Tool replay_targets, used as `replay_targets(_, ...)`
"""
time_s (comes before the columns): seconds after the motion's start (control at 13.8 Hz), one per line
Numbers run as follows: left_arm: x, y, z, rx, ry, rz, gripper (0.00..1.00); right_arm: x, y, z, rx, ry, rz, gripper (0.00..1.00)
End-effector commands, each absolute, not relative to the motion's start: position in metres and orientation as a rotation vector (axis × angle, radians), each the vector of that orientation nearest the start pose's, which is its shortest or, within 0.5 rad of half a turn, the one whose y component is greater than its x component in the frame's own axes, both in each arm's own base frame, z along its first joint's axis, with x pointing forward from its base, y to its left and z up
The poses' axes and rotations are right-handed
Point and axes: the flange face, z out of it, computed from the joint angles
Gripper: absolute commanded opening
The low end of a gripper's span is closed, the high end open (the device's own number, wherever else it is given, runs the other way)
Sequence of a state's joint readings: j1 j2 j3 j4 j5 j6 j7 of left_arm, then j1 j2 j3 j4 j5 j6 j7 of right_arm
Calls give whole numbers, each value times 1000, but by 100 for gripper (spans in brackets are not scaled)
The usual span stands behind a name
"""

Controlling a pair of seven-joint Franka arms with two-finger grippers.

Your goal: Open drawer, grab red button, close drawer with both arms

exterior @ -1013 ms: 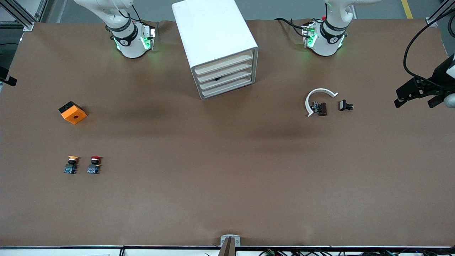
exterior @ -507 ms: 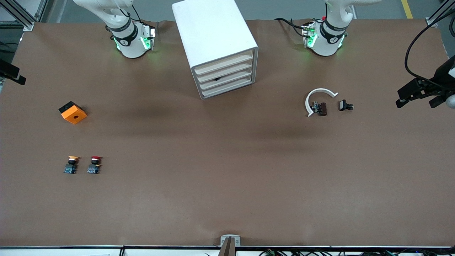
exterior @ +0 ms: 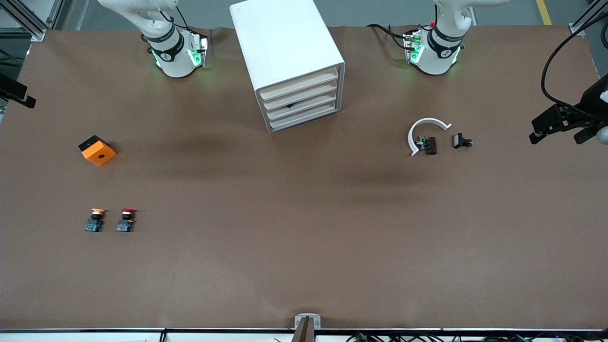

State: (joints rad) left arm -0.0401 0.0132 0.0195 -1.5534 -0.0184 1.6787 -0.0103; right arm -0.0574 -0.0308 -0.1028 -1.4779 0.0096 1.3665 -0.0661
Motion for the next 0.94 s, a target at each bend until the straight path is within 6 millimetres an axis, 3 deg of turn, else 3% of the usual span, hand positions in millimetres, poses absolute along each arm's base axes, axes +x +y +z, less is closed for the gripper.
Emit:
replay_targets(0.0, 571, -18, 649, -3145, 12, -202, 100, 506, -81, 669, -3121, 164, 102, 100)
replay_targets(0.87, 571, -18, 652, -3145, 12, -212, 100, 505, -74, 669, -3115, 143, 106, 100)
